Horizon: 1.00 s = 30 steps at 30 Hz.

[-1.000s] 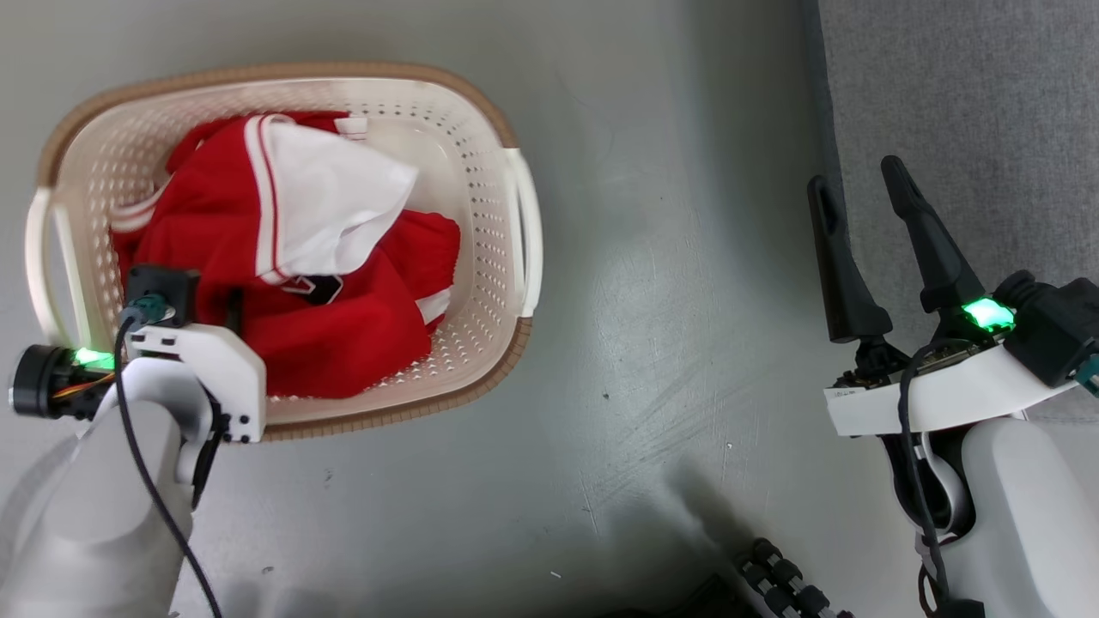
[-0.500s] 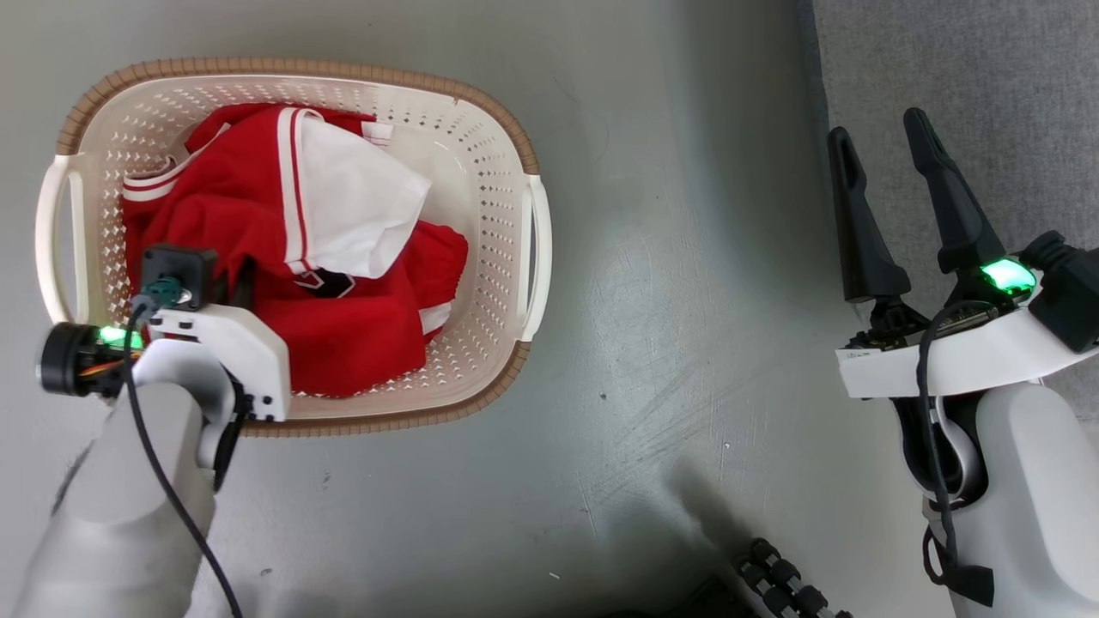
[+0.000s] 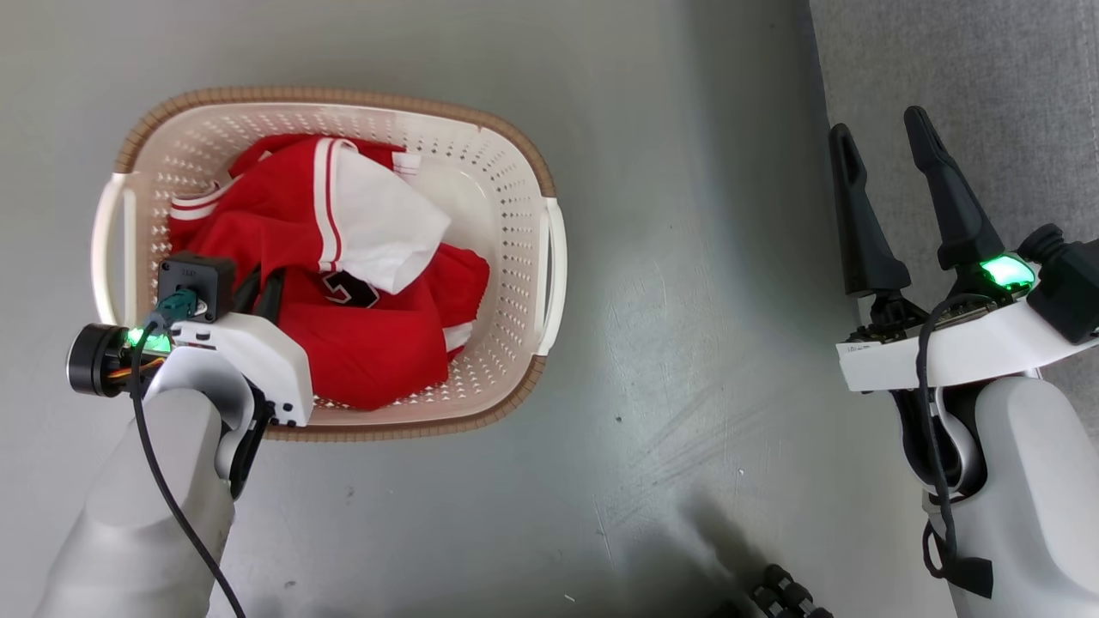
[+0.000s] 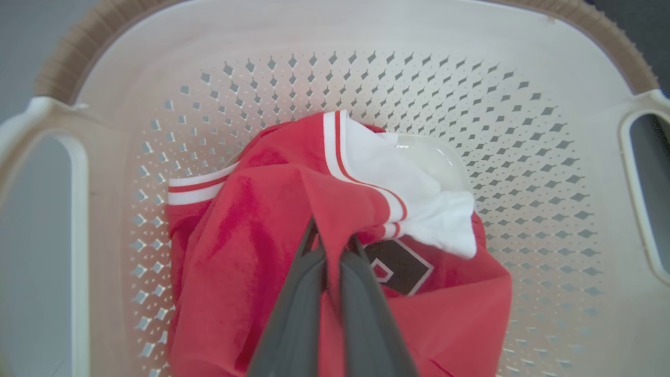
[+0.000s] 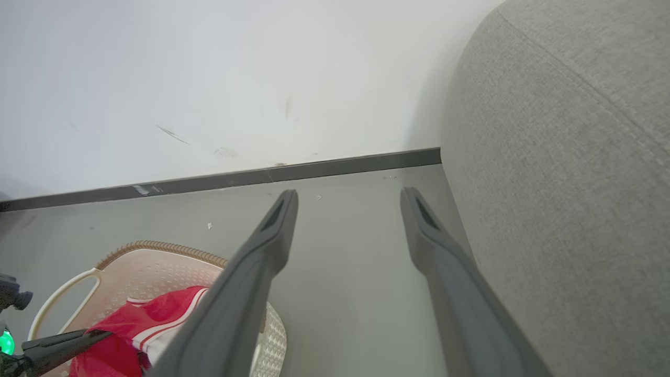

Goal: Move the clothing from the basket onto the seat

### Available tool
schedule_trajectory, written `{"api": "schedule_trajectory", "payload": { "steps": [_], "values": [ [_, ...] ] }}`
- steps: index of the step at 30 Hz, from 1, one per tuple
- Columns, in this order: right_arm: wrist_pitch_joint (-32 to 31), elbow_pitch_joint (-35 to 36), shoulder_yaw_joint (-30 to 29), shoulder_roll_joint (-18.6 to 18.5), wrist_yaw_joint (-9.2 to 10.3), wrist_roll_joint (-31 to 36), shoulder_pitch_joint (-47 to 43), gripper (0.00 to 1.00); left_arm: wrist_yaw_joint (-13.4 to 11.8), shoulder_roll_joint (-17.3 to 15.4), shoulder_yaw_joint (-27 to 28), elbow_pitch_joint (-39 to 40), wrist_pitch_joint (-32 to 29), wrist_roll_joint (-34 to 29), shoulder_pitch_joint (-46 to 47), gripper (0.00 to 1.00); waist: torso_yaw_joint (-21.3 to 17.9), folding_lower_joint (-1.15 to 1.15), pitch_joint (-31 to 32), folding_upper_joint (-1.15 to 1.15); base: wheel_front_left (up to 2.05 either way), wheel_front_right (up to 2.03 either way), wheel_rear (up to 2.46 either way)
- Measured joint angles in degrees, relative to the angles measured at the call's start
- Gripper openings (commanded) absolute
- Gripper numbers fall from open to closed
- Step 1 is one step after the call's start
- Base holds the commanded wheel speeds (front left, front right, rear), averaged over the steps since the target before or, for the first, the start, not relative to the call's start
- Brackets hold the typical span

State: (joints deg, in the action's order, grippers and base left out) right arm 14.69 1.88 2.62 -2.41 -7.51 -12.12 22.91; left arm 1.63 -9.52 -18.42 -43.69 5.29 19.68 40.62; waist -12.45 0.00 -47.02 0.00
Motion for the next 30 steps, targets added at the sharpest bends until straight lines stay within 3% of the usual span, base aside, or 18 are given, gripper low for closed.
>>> {"api": "schedule_trajectory", "payload": {
  "steps": [13,30],
  "values": [
    [0.0,-1.7,-0.3,-0.1,0.00,2.1,1.1,1.00,1.1,2.4,1.7,0.9,5.8,3.1,-3.0,0.00,2.2,0.00,5.7,0.00,0.00,0.00,0.00],
    [0.0,-4.5,-1.4,-0.1,0.00,5.2,0.1,1.00,2.6,4.4,3.3,4.9,8.5,5.8,-9.1,0.00,6.3,0.00,15.9,0.00,0.00,0.00,0.00]
  ]
}}
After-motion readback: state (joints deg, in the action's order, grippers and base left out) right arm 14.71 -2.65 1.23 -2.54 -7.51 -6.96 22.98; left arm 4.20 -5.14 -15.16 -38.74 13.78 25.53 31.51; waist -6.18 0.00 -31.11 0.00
